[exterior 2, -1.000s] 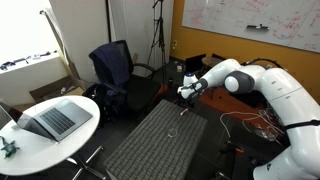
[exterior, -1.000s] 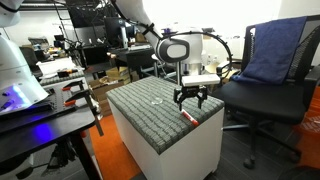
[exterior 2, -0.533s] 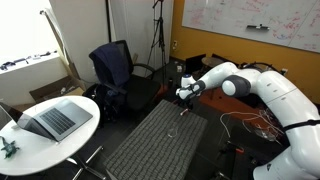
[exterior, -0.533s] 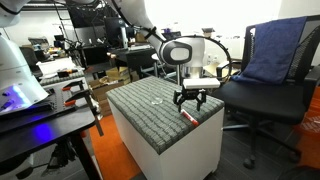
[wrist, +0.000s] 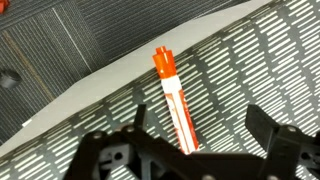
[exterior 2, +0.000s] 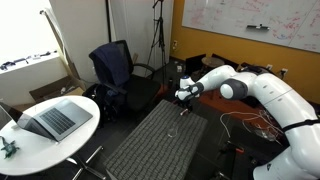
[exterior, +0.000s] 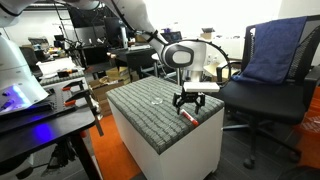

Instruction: Put the red marker inside the glass

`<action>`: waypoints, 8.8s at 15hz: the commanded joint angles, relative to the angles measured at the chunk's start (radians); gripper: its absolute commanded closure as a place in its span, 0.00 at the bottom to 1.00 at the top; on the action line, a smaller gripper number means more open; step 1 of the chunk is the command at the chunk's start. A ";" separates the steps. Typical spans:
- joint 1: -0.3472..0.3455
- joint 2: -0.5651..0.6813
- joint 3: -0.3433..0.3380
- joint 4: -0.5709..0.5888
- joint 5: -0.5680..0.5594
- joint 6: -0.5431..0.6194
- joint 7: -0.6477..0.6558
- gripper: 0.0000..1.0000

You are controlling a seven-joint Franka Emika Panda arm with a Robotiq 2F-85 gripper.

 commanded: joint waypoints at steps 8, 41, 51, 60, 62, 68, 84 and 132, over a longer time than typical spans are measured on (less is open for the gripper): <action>0.006 0.099 -0.004 0.165 0.017 -0.086 -0.018 0.01; 0.086 -0.250 -0.055 -0.158 -0.039 -0.010 0.159 0.95; 0.252 -0.436 -0.153 -0.348 -0.199 -0.059 0.300 0.95; 0.382 -0.490 -0.179 -0.372 -0.404 -0.270 0.444 0.95; 0.406 -0.482 -0.174 -0.356 -0.441 -0.329 0.471 0.95; 0.460 -0.459 -0.142 -0.328 -0.534 -0.456 0.508 0.95; 0.533 -0.353 -0.033 -0.232 -0.635 -0.656 0.489 0.95; 0.663 -0.003 -0.003 0.091 -0.732 -0.893 0.478 0.95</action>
